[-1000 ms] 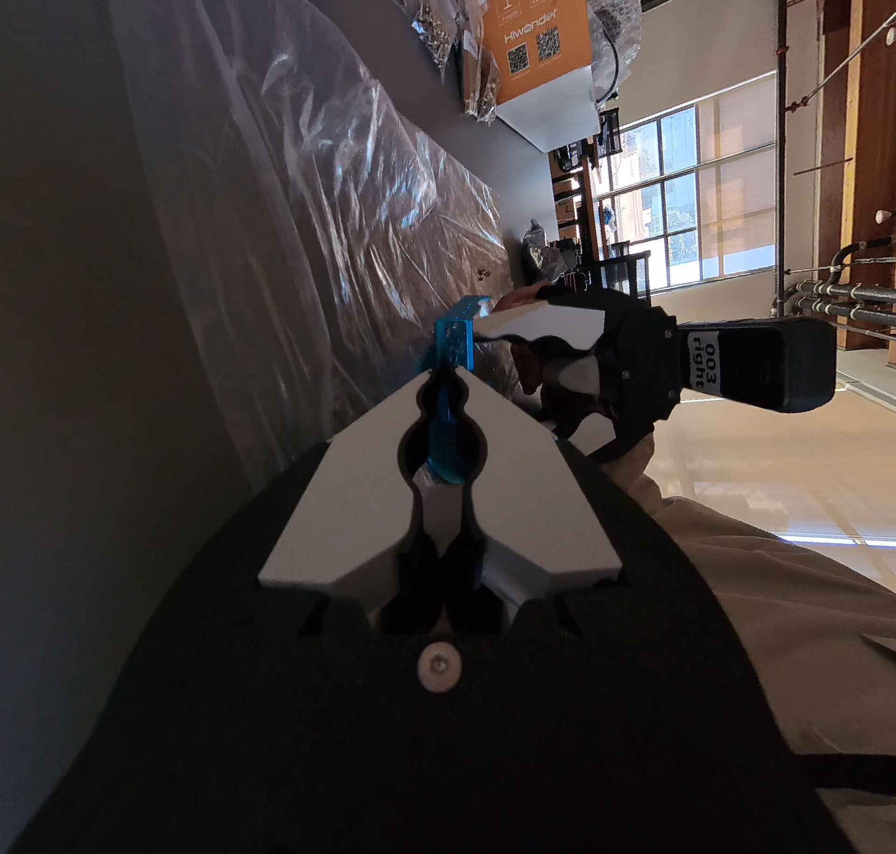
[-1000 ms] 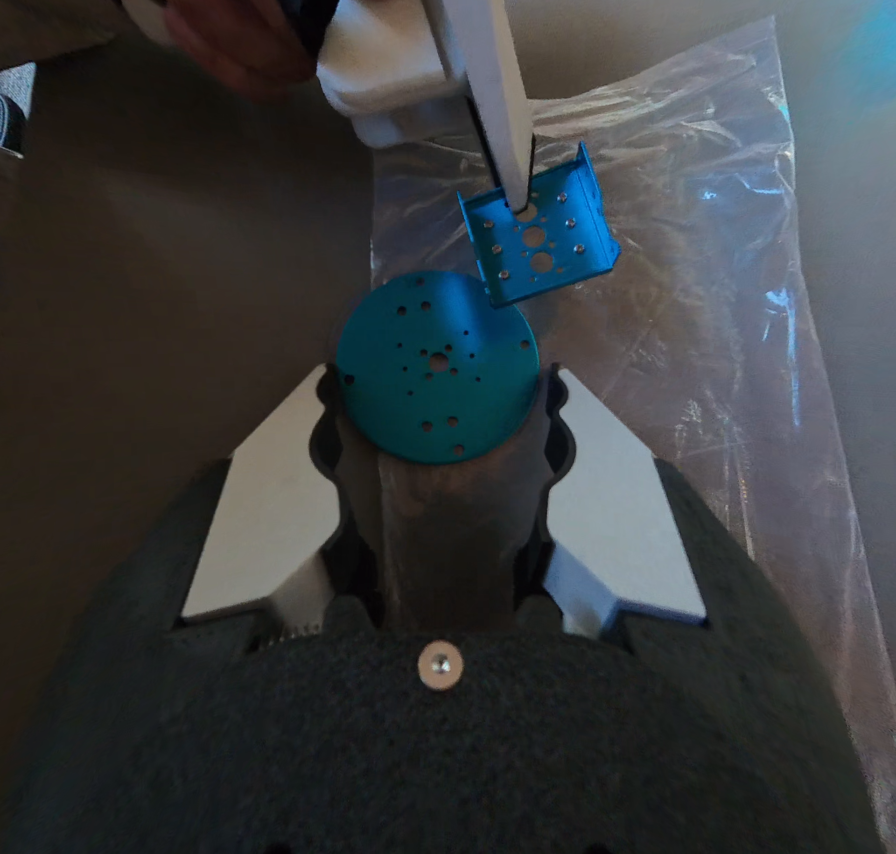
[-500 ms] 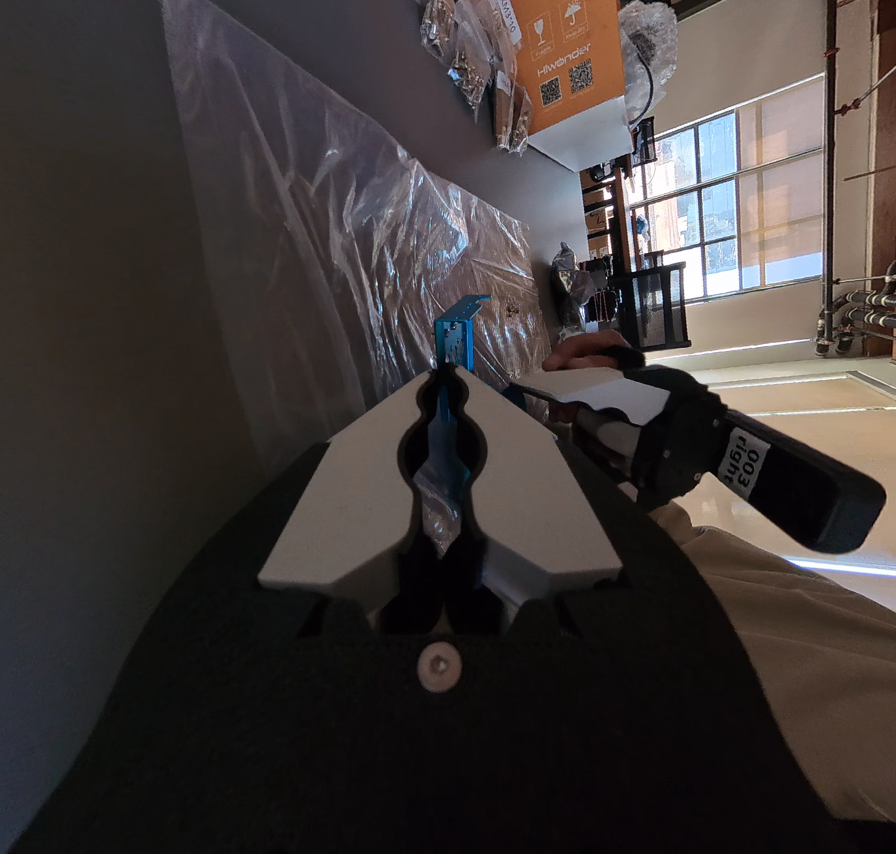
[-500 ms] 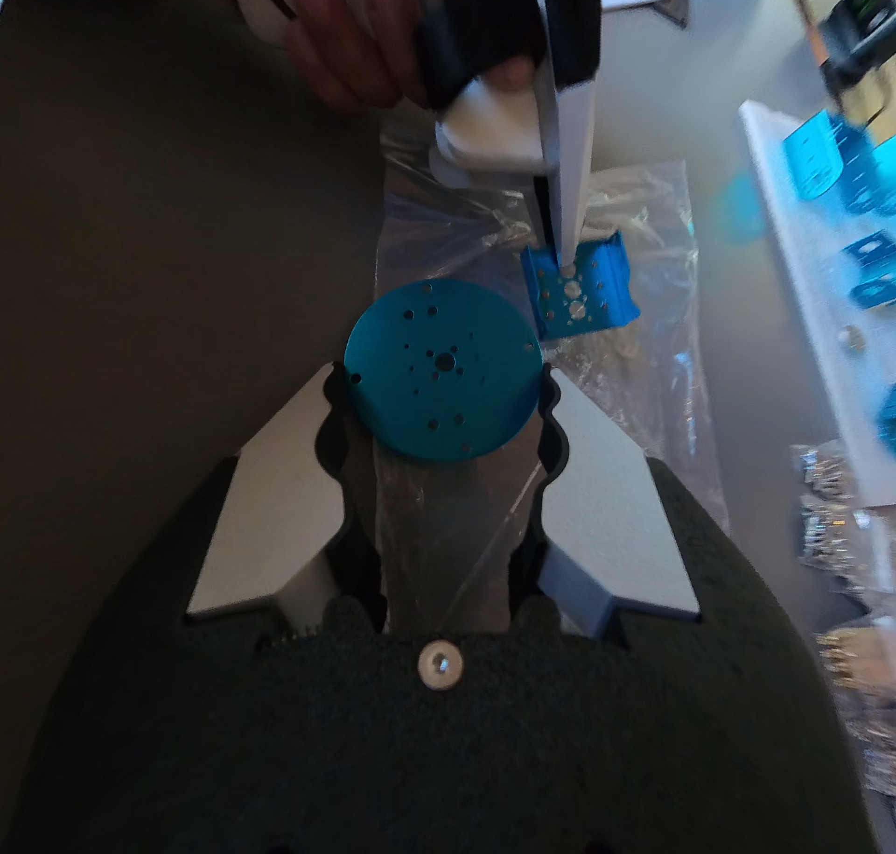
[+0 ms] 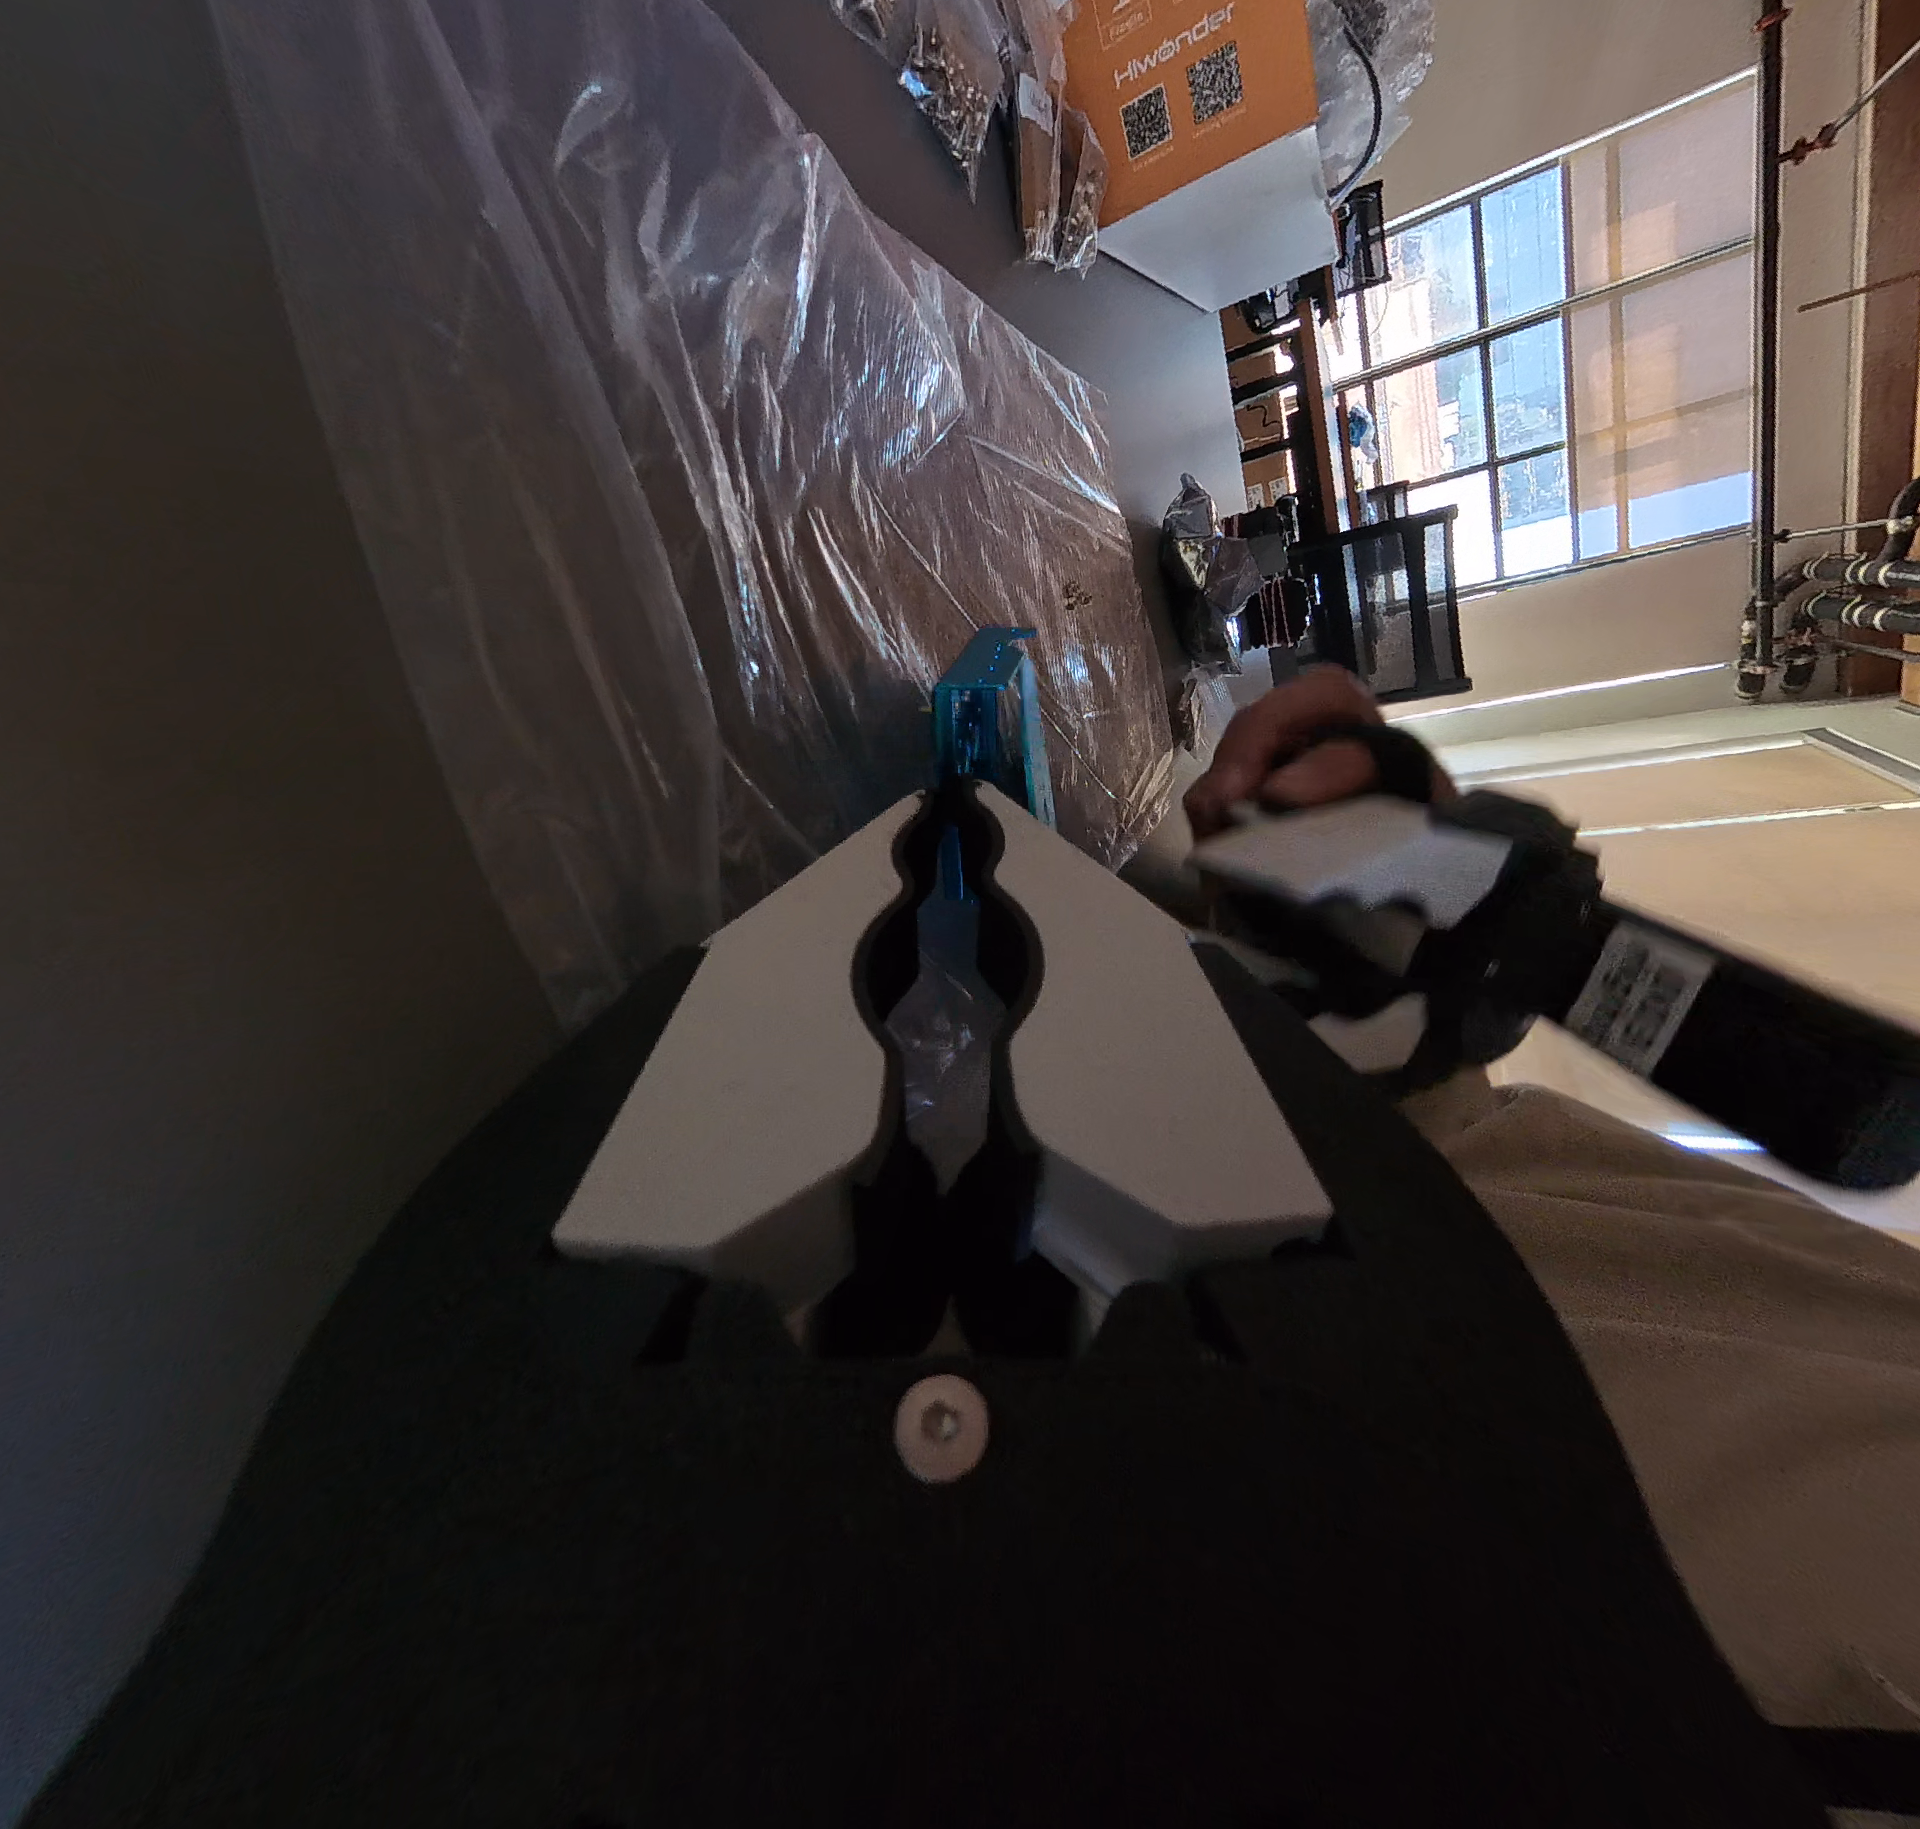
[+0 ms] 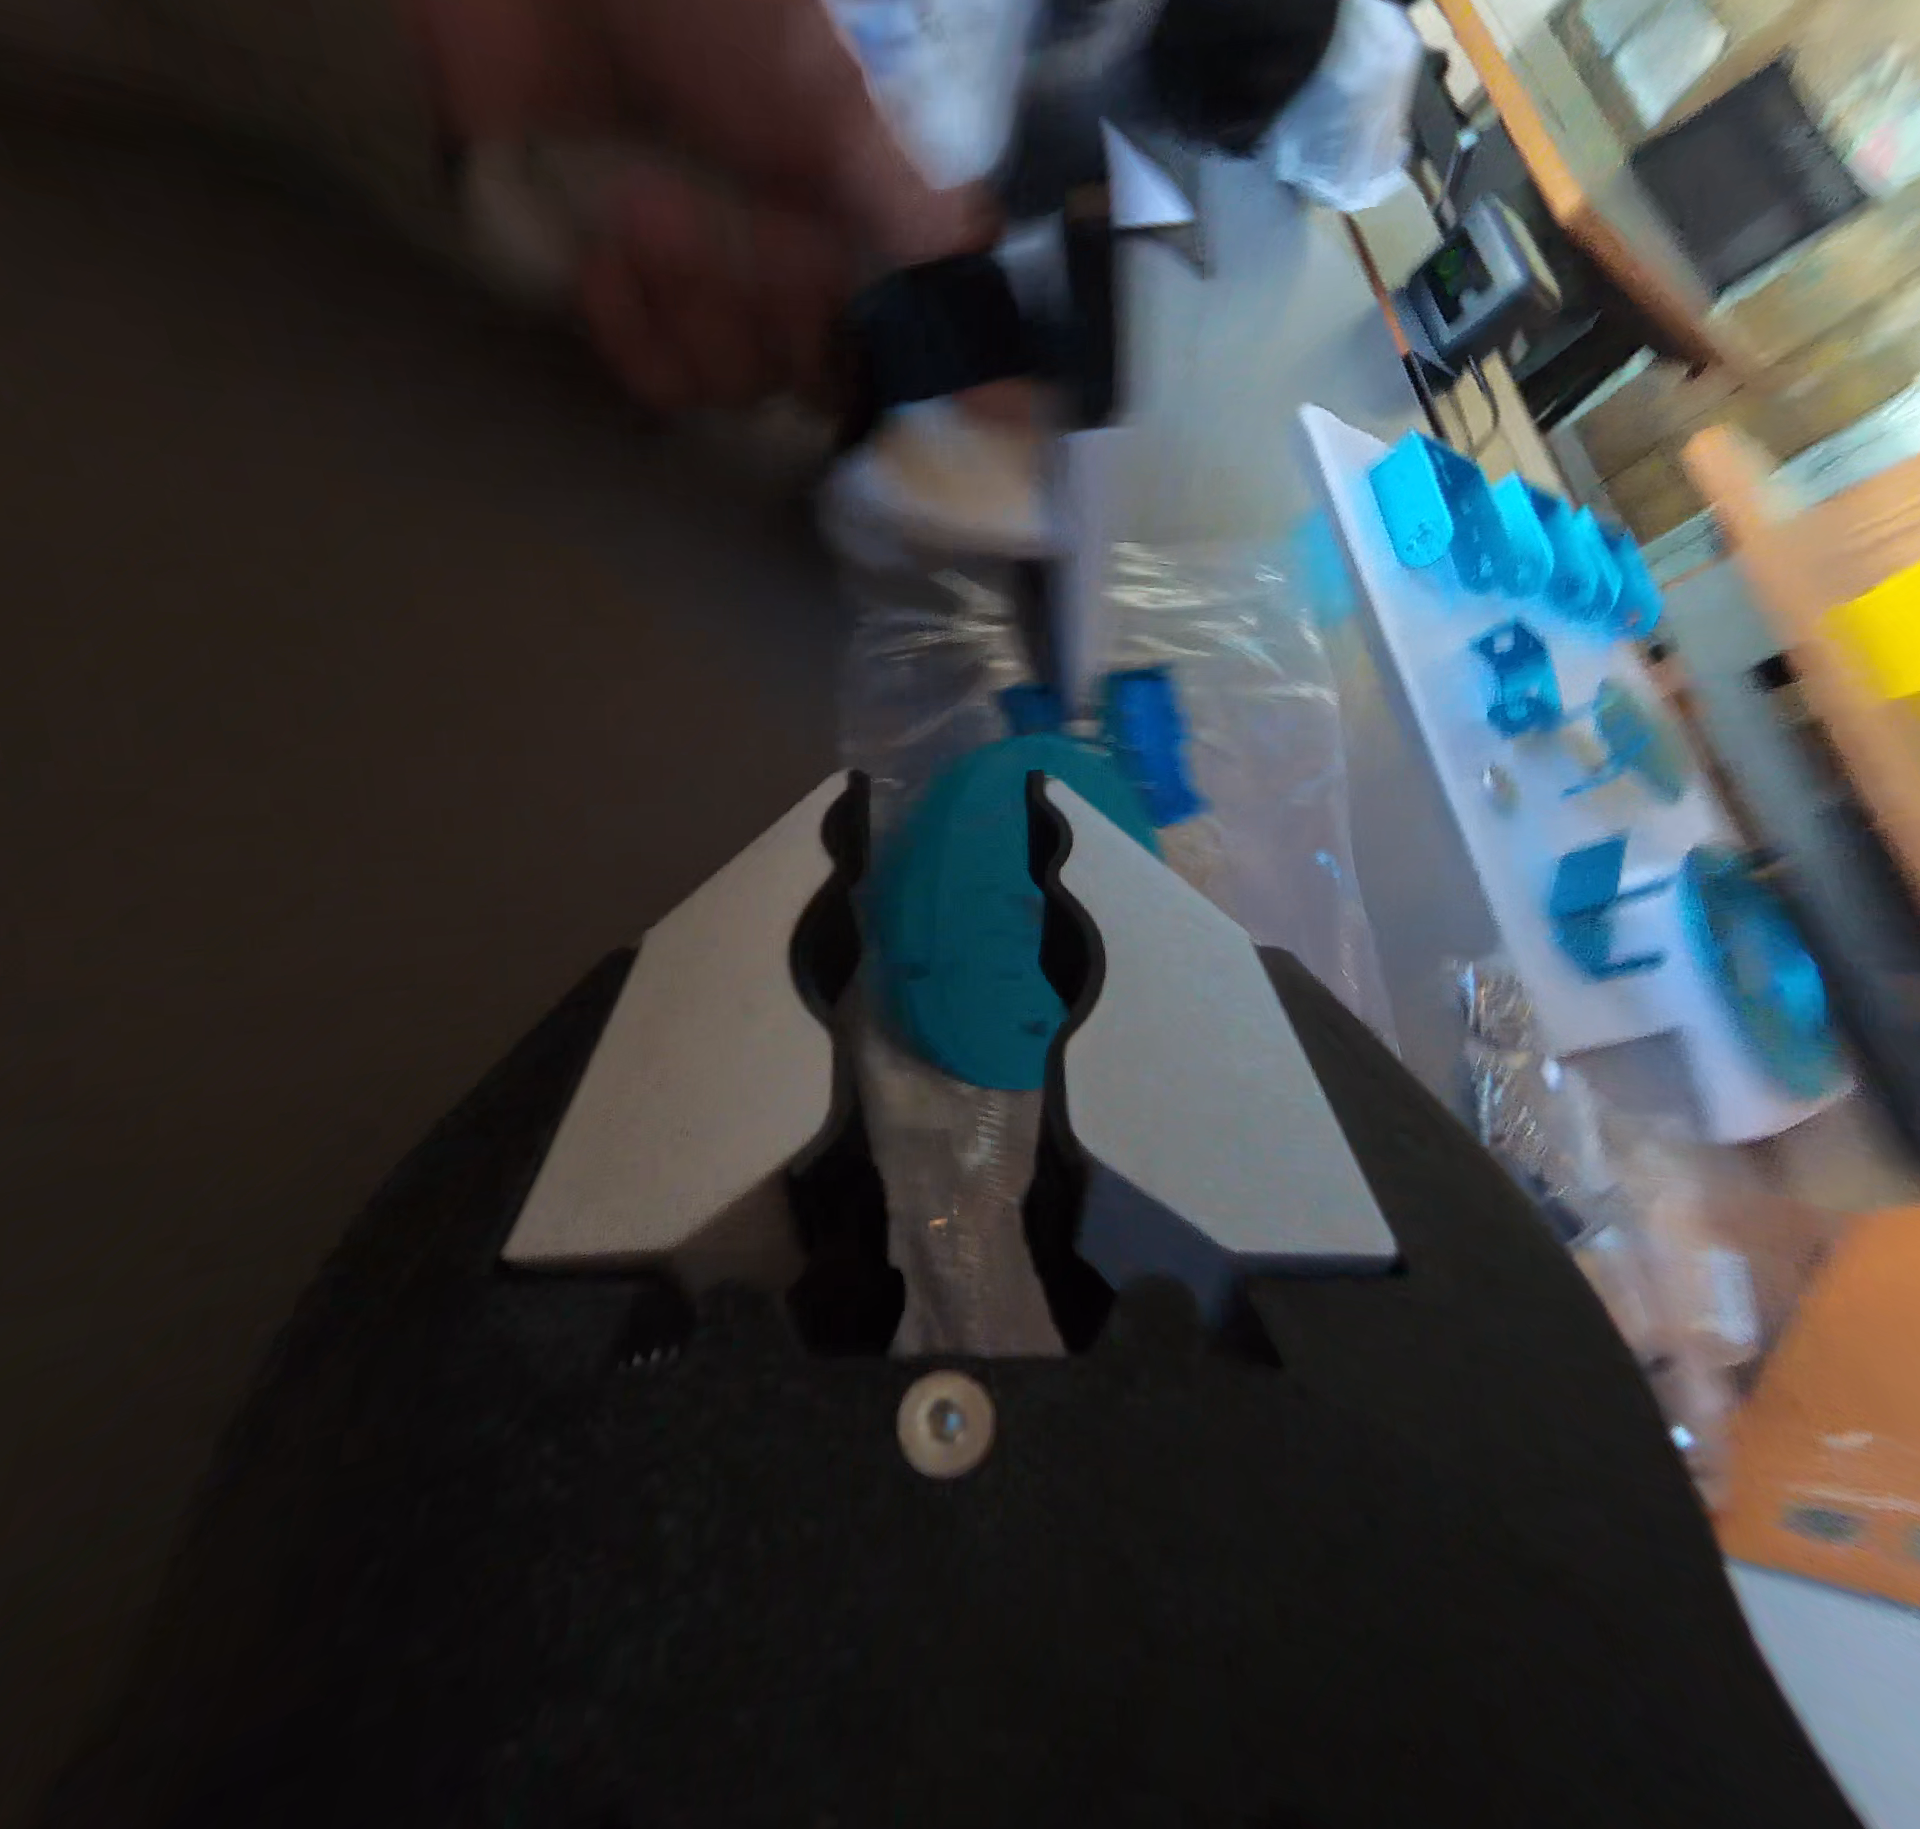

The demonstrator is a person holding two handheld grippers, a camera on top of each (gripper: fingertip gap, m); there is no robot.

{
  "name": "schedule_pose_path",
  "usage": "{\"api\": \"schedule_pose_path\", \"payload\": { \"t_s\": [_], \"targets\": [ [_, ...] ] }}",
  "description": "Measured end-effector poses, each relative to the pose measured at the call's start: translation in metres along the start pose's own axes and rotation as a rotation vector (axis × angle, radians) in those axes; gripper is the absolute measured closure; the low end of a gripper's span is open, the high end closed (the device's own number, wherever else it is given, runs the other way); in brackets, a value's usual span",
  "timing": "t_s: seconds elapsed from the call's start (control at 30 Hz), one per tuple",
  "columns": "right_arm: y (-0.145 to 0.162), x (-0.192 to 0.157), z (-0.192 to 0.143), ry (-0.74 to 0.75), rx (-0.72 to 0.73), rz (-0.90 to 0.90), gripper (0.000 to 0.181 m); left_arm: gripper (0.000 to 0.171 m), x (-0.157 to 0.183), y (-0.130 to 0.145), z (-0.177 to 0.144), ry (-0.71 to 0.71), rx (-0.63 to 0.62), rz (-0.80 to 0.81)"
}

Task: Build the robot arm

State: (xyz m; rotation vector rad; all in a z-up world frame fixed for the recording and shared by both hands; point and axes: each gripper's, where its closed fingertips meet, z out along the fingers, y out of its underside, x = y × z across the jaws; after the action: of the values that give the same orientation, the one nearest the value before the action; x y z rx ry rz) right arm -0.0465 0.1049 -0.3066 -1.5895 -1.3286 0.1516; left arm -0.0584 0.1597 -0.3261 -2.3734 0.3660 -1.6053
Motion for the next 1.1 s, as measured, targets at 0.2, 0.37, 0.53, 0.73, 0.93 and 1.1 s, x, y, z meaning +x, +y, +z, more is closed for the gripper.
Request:
{"api": "schedule_pose_path", "payload": {
  "t_s": [0.2,0.37,0.53,0.73,0.93,1.1],
  "targets": [
    [0.04,0.047,-0.005,-0.321,-0.099,0.451,0.126,0.17,0.001,0.002,0.001,0.005,-0.009,0.002],
    [0.047,0.049,0.01,-0.56,-0.095,0.538,0.127,0.17,0.002,0.003,0.002,0.012,-0.01,0.003],
    [0.046,0.045,0.016,-0.81,-0.085,0.713,0.135,0.17,0.003,0.002,0.001,0.019,-0.008,-0.001],
    [0.047,0.039,0.011,-0.883,-0.11,0.685,0.142,0.17,0.004,0.003,0.005,0.019,-0.021,0.004],
    [0.053,0.029,0.011,-0.878,-0.173,0.594,0.156,0.17,0.007,0.005,0.008,0.021,-0.03,0.008],
    [0.046,0.026,0.0,-0.959,-0.143,0.628,0.173,0.17,0.008,0.006,0.009,0.022,-0.031,0.011]
  ]
}}
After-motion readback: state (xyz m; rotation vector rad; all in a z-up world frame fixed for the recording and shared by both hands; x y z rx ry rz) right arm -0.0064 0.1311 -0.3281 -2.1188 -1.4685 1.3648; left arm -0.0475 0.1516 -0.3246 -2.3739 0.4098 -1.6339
